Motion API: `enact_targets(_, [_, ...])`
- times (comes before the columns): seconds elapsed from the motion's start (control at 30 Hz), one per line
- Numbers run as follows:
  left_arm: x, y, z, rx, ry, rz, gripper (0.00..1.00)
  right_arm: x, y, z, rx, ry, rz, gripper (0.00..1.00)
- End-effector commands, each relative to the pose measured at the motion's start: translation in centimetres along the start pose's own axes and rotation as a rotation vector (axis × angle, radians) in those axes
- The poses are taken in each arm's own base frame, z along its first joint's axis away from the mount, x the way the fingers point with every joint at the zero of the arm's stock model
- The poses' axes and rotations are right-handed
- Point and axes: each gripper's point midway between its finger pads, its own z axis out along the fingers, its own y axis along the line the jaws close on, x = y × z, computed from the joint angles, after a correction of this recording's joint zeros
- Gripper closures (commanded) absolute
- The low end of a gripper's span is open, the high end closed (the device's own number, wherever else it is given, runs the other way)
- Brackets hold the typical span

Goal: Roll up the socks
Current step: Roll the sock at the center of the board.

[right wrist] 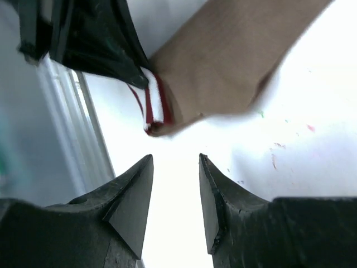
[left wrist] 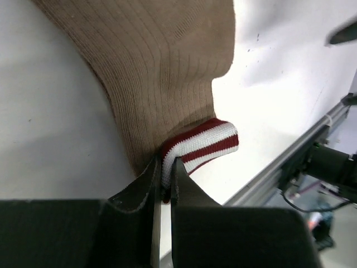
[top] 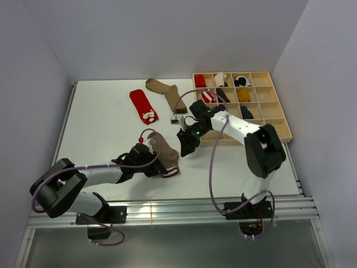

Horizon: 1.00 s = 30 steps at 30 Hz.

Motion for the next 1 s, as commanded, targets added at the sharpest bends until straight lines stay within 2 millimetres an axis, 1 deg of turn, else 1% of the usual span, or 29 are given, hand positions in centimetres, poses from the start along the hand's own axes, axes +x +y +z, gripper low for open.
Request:
enact_targets(0.0, [1.5, -0.4, -0.8, -0.003, 0.171, -0.099, 1.00, -2.2, -0.3, -1.9, 0.158, -0.120, -0.193, 0.54])
enact_targets(0.03, [0.6, -0.8, -0.8, -0.001, 0.169, -0.126, 1.00, -2.5, -1.2, -2.3, 0.234, -0.128, -0.267, 0.53])
enact_targets(0.07, [0.9, -0.6, -1.0, -0.014, 0.202, -0.149, 1.00, -0.7, -1.2, -1.8, 0.257, -0.098, -0.290, 0.53])
enact_targets(0.1, [1.4, -0.6, -1.0, -0.013, 0.251, -0.171, 1.00, -1.0, -0.5, -2.6, 0.303, -0.121, -0.367, 0.52])
enact_targets(0.13, [0.9, -0.9, -1.0, -0.006, 0.265, -0.191, 1.00, -0.6, -0.3, -2.1, 0.373, -0.084, -0.458, 0.51])
enact_targets(0.17, [1.0, -1.0, -0.9, 0.000, 0.285, -0.206, 1.00, 0.8, -0.2, -0.9, 0.393, -0.072, -0.510, 0.51])
enact_targets(0.2, [2.1, -0.5, -1.0, -0.017, 0.350, -0.253, 1.00, 0.6, 0.9, -1.2, 0.425, -0.090, -0.586, 0.50])
enact_targets(0.23, [2.1, -0.3, -1.0, -0.020, 0.363, -0.276, 1.00, 0.9, 1.6, -0.8, 0.438, -0.088, -0.647, 0.49])
enact_targets(0.27, [2.3, -0.3, -0.9, -0.018, 0.377, -0.290, 1.00, 1.7, 2.4, 0.6, 0.454, -0.073, -0.714, 0.48])
enact_targets(0.3, [2.8, 0.2, -0.7, -0.032, 0.402, -0.310, 1.00, 1.5, 3.4, 0.6, 0.460, -0.092, -0.762, 0.48])
enact_targets(0.33, [2.8, 0.2, -0.6, -0.030, 0.413, -0.323, 1.00, 1.4, 3.9, 1.0, 0.461, -0.099, -0.811, 0.46])
enact_targets(0.37, [3.1, 0.5, -0.5, -0.036, 0.428, -0.337, 1.00, 1.9, 4.6, 1.6, 0.457, -0.085, -0.843, 0.46])
enact_targets(0.43, [3.1, 0.3, -0.4, -0.024, 0.442, -0.362, 1.00, 1.8, 4.9, 2.0, 0.461, -0.078, -0.886, 0.46])
enact_targets(0.47, [3.3, 0.5, -0.3, -0.032, 0.452, -0.374, 1.00, 2.2, 5.3, 2.7, 0.454, -0.064, -0.912, 0.46])
enact_targets(0.5, [2.9, 0.2, -0.1, -0.013, 0.445, -0.375, 1.00, 2.2, 5.5, 2.9, 0.454, -0.060, -0.939, 0.46])
enact_targets(0.57, [3.0, 0.1, 0.0, -0.010, 0.460, -0.390, 1.00, 2.4, 5.7, 3.6, 0.459, -0.055, -0.976, 0.46])
enact_targets(0.7, [2.8, -0.1, 0.0, -0.005, 0.465, -0.395, 1.00, 2.8, 6.9, 5.3, 0.440, -0.033, -1.055, 0.47])
enact_targets(0.8, [2.4, -0.2, 0.1, -0.002, 0.455, -0.386, 1.00, 3.4, 7.3, 6.0, 0.410, -0.002, -1.064, 0.47])
enact_targets(0.83, [2.5, 0.1, -0.2, -0.021, 0.465, -0.400, 1.00, 3.7, 7.8, 6.4, 0.397, 0.006, -1.079, 0.48])
enact_targets(0.93, [2.4, 0.2, -0.2, -0.023, 0.468, -0.401, 1.00, 4.6, 8.2, 7.1, 0.364, 0.051, -1.087, 0.48])
enact_targets(0.97, [2.4, 0.3, -0.2, -0.027, 0.468, -0.397, 1.00, 4.5, 8.1, 7.4, 0.364, 0.058, -1.086, 0.48])
